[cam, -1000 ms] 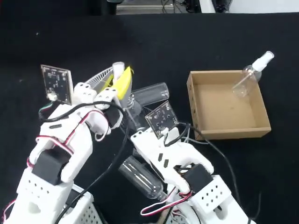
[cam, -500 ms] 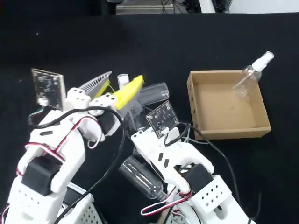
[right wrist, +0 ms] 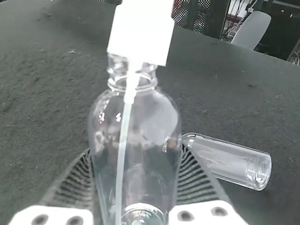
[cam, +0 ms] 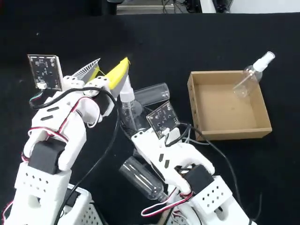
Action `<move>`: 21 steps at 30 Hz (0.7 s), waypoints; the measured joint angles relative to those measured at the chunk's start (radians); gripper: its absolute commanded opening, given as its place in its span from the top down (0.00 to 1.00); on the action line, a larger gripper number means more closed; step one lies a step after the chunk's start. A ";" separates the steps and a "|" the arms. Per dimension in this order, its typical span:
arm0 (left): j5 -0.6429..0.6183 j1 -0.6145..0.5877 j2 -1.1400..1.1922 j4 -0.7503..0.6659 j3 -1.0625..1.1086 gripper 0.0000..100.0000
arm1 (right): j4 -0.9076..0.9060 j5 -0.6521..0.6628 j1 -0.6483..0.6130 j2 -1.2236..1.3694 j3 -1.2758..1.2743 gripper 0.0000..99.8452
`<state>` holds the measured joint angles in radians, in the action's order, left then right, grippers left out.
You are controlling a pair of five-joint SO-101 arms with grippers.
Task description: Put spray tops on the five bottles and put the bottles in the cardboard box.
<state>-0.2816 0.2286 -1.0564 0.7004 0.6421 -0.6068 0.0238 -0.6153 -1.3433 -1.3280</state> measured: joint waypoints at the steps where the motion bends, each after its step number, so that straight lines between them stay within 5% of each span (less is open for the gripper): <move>1: 0.000 0.000 0.000 0.014 0.000 0.79 | 0.000 0.000 0.000 0.000 0.000 0.99; 10: 0.040 0.071 -0.101 0.213 -0.002 0.79 | 0.000 0.003 0.002 0.000 0.000 0.99; 21: 0.046 0.089 -0.209 0.232 -0.002 0.79 | 0.000 0.002 0.002 0.000 0.000 0.99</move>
<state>-0.2355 0.3176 -1.2651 0.9321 0.6406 -0.6068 0.0253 -0.6137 -1.3433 -1.3280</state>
